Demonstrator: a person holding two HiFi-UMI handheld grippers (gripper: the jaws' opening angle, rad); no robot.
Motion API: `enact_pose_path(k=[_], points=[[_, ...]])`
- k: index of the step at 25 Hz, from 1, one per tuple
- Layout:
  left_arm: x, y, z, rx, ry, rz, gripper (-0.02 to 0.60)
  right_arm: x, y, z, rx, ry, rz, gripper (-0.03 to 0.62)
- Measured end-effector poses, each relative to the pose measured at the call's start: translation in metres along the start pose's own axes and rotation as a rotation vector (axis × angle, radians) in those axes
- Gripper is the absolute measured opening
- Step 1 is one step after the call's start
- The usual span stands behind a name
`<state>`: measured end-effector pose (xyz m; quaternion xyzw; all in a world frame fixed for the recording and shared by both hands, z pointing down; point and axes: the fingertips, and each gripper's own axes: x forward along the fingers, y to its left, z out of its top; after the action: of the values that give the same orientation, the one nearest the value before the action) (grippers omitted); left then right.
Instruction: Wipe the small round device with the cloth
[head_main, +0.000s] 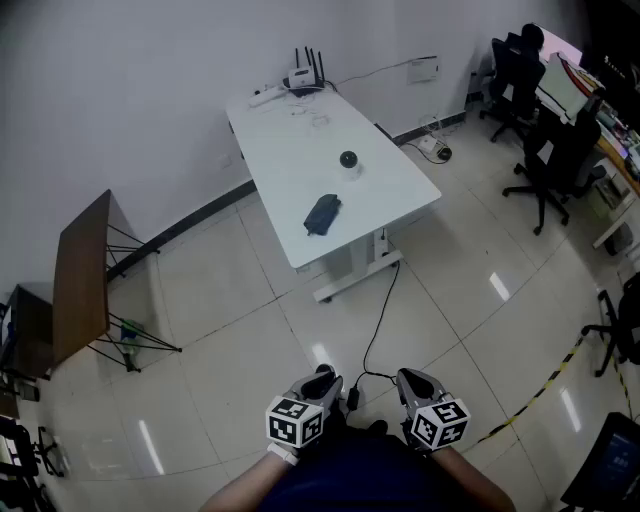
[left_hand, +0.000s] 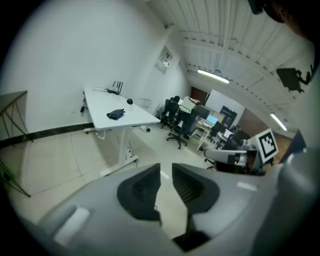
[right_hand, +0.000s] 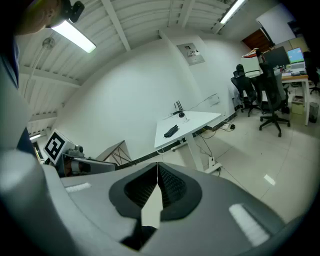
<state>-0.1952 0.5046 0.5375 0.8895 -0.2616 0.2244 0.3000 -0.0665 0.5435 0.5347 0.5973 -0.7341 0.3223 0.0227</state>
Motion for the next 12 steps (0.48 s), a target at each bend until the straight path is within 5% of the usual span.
enact_pose_path(k=[6, 12], points=[[0.045, 0.076, 0.054, 0.002, -0.045, 0.012, 0.081, 0.067, -0.029, 0.033, -0.005, 0.001, -0.055, 0.012], [0.106, 0.151, 0.150, 0.055, -0.044, -0.031, 0.137, 0.134, -0.053, 0.113, 0.012, -0.014, -0.189, 0.012]])
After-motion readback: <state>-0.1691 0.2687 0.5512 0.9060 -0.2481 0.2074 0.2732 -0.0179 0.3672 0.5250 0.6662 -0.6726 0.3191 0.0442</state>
